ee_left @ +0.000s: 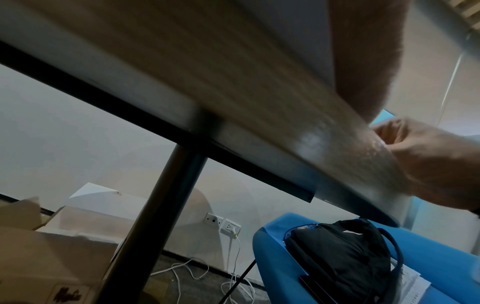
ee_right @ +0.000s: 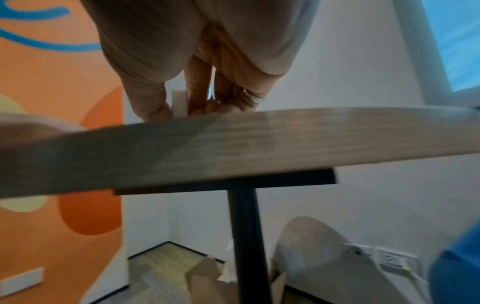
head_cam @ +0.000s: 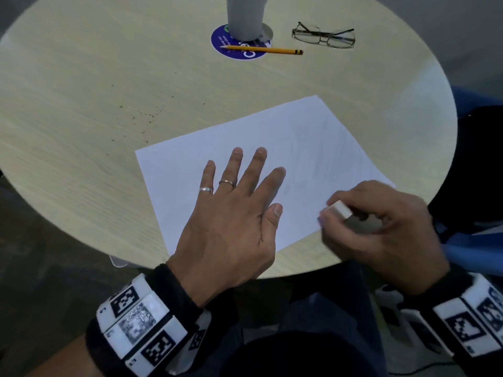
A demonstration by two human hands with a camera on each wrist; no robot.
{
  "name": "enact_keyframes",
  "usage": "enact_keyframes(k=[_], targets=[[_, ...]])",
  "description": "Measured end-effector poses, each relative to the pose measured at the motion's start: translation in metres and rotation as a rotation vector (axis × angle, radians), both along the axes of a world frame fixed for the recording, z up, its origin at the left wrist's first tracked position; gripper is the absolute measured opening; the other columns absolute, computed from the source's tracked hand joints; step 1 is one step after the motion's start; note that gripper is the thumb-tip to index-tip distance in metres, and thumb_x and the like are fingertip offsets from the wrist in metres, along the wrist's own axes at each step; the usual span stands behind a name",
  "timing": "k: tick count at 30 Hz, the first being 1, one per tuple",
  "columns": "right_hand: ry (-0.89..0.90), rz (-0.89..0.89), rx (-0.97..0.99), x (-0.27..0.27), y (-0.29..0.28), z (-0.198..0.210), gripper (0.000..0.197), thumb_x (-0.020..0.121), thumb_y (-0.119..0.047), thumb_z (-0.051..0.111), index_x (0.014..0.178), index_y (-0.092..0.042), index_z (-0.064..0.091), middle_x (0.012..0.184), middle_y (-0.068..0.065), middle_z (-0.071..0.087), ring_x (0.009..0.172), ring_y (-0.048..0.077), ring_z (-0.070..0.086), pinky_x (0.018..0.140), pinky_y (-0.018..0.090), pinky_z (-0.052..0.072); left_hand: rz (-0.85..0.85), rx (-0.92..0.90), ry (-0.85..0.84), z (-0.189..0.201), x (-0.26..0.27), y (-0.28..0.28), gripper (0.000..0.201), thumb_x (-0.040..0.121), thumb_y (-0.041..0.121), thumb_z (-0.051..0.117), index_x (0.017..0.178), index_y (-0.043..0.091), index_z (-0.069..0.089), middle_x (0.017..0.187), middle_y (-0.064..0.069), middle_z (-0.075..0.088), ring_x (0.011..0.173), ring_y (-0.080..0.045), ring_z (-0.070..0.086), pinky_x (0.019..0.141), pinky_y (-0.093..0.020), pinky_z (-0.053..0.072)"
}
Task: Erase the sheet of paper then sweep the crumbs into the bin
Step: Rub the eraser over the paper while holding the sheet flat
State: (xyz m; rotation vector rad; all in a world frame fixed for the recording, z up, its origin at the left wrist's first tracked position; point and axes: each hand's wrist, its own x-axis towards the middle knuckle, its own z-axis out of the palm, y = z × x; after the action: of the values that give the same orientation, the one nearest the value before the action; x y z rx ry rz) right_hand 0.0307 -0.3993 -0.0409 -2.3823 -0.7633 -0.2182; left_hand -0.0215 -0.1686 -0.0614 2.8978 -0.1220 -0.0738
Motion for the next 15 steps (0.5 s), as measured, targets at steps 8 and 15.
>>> enact_keyframes(k=[8,15], targets=[[0.037,-0.137,0.011,0.026,-0.034,-0.003,0.012,0.084,-0.007,0.083,0.077,-0.013,0.075,0.072,0.005,0.068,0.068,0.028,0.061,0.068,0.047,0.052,0.001,-0.008,0.0,-0.001,0.0,0.0,0.059,0.108,0.048,0.021,0.166,0.036,0.017,0.177,0.005,-0.001,0.162,-0.023,-0.007,0.129,-0.057,0.003],[0.076,-0.063,0.028,0.022,-0.03,-0.006,0.017,0.083,-0.004,0.084,0.075,-0.015,0.074,0.071,0.003,0.066,0.068,0.024,0.058,0.068,0.043,0.049,-0.007,0.012,0.002,-0.002,0.001,0.0,0.059,0.108,0.048,0.019,0.166,0.036,0.015,0.177,0.005,-0.002,0.162,-0.024,-0.008,0.129,-0.056,0.003]])
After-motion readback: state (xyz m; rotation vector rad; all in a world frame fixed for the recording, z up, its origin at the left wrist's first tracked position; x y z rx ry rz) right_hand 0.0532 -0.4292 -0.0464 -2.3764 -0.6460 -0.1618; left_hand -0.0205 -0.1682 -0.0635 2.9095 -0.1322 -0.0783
